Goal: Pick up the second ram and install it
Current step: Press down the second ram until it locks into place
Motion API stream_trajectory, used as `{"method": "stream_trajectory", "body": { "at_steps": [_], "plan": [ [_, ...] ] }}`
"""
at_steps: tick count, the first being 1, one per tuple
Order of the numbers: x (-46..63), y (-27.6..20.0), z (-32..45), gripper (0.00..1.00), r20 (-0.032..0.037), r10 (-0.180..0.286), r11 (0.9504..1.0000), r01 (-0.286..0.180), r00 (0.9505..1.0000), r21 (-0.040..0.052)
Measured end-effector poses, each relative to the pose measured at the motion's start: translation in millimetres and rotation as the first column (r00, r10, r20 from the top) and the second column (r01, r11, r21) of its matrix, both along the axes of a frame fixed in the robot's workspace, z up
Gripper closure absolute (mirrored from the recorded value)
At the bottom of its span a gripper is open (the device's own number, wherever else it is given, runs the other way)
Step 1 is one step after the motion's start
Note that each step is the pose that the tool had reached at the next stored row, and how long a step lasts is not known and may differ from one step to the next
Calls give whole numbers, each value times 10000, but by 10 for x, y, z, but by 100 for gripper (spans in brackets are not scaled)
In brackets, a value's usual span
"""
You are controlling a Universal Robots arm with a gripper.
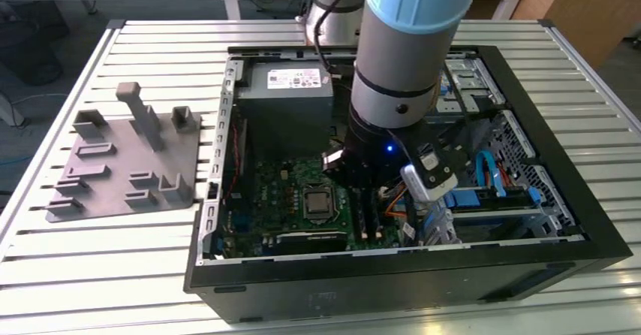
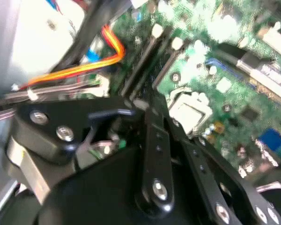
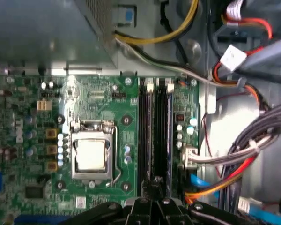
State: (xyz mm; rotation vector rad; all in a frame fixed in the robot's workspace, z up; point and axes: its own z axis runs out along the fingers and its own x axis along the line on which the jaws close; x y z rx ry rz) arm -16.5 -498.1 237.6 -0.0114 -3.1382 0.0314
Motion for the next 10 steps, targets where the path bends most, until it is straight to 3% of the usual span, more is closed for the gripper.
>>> {"method": "stream_trajectory", "body": {
  "at_steps": [3, 4, 7, 10],
  "plan": [
    [-1, 133, 2, 90, 0, 0, 10000, 0, 10000, -5],
    [-1, 153, 7, 90, -1, -1, 10000, 1, 10000, -5],
    [0, 157, 107, 90, -1, 1, 10000, -1, 10000, -7],
    [0, 157, 115, 90, 0, 0, 10000, 0, 10000, -4]
  ]
}}
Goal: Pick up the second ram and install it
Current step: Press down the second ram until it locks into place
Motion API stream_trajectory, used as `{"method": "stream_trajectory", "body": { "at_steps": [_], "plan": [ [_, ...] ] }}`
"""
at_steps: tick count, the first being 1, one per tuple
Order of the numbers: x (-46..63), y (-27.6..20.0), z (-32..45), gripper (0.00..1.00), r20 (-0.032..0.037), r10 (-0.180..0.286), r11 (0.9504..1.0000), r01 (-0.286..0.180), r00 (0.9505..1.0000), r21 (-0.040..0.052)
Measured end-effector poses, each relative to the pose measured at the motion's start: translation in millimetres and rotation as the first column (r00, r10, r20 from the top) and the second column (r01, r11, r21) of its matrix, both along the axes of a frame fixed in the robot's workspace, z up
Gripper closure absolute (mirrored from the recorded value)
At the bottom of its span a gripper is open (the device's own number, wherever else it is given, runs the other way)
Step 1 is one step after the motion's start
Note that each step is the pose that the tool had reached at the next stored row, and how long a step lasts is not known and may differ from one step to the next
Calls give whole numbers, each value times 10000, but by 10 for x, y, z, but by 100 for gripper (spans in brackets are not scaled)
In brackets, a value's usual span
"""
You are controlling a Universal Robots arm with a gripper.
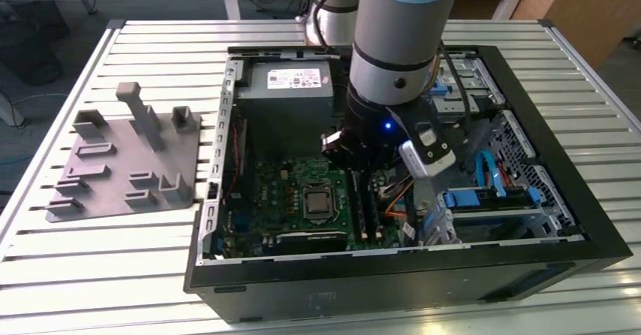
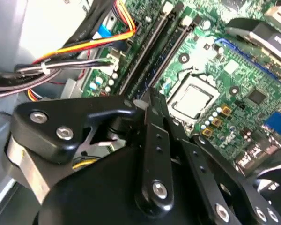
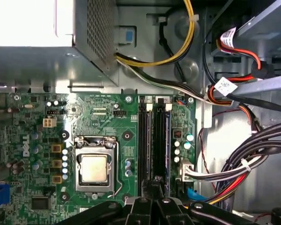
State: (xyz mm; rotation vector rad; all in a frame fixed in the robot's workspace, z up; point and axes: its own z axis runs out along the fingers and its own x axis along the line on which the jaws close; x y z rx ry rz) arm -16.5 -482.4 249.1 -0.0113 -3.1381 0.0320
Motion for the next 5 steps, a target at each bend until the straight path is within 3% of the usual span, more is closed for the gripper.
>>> {"method": "stream_trajectory", "body": {
  "at_steps": [5],
  "plan": [
    [0, 0, 3, 90, 0, 0, 10000, 0, 10000, -2]
  ]
}}
